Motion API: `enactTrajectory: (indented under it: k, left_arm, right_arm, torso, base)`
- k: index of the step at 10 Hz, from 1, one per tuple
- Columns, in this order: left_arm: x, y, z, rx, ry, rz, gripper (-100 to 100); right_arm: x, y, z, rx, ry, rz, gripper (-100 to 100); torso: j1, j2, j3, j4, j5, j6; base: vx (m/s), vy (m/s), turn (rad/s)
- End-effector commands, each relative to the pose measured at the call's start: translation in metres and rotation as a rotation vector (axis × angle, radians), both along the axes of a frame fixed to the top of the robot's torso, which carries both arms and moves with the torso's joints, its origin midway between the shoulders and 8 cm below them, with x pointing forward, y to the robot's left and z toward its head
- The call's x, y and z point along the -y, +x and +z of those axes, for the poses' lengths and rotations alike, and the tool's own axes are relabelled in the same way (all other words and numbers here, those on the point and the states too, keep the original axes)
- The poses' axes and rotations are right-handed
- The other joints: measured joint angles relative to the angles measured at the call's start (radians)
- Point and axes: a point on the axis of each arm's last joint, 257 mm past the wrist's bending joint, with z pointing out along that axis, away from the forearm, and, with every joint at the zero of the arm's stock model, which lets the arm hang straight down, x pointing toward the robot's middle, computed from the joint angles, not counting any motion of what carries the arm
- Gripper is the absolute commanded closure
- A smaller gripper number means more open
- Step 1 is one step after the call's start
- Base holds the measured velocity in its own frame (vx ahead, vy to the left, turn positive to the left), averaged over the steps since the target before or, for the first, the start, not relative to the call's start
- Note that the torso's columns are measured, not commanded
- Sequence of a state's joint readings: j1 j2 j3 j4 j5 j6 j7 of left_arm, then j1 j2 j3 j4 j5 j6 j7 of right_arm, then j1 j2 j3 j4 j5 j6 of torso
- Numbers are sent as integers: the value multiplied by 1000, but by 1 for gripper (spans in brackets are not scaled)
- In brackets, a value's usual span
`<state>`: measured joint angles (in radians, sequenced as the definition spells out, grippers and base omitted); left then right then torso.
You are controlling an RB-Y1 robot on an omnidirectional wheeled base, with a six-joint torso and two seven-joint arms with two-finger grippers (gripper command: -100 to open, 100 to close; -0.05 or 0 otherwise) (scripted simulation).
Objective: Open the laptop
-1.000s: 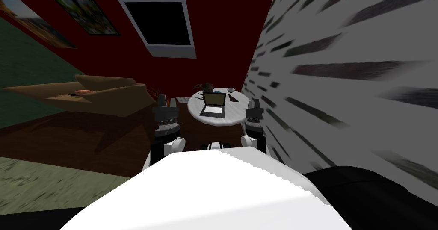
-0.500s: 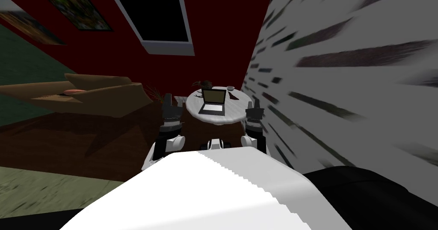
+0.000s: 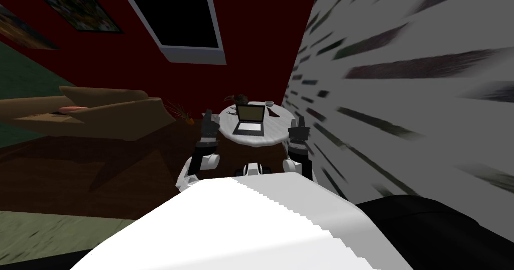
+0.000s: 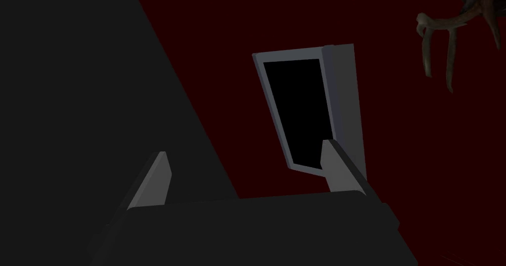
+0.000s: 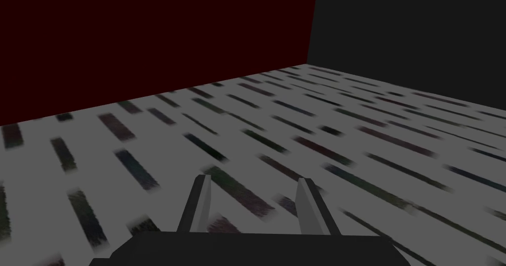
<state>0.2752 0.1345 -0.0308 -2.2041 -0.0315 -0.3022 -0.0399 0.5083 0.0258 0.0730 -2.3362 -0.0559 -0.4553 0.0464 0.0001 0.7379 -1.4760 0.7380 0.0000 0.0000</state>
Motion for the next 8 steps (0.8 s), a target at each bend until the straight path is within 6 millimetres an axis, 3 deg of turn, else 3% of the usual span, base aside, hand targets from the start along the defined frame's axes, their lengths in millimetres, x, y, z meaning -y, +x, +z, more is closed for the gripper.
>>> enactTrajectory:
  k: [1,8]
  left_arm:
    - [1,27,-11,-50,26,10,-100]
    - [1,107,-43,-207,81,57,-100]
  right_arm:
    - [0,0,0,0,0,0,0]
    - [0,0,0,0,0,0,0]
  torso:
    - [0,0,0,0,0,0]
    - [0,0,0,0,0,0]
  base:
    - [14,36,-78]
    - [17,42,-73]
